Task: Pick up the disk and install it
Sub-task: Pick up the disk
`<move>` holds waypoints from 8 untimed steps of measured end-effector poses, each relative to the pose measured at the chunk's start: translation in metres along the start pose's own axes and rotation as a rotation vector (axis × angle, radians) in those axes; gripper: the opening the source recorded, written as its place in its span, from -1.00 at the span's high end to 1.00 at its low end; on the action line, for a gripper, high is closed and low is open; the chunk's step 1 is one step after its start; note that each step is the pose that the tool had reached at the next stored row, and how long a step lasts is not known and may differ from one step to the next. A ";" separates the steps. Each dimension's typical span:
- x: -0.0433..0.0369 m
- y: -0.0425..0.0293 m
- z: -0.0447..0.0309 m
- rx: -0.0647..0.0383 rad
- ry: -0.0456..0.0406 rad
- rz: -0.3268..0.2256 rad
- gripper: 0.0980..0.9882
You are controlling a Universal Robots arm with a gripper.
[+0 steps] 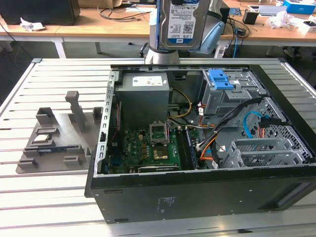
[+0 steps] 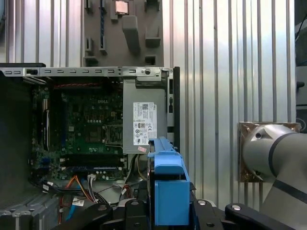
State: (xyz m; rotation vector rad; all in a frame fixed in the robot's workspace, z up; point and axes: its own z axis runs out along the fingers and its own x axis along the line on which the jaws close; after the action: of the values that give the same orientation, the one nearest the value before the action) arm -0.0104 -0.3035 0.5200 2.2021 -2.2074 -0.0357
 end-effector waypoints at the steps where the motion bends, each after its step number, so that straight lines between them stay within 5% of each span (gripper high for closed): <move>1: -0.0001 -0.0063 -0.0002 0.000 0.0000 0.000 0.40; 8: -0.0005 -0.0422 -0.0014 0.000 -0.0001 0.000 0.40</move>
State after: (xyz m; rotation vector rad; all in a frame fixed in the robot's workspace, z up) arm 0.0317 -0.3031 0.5199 2.2020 -2.2076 -0.0357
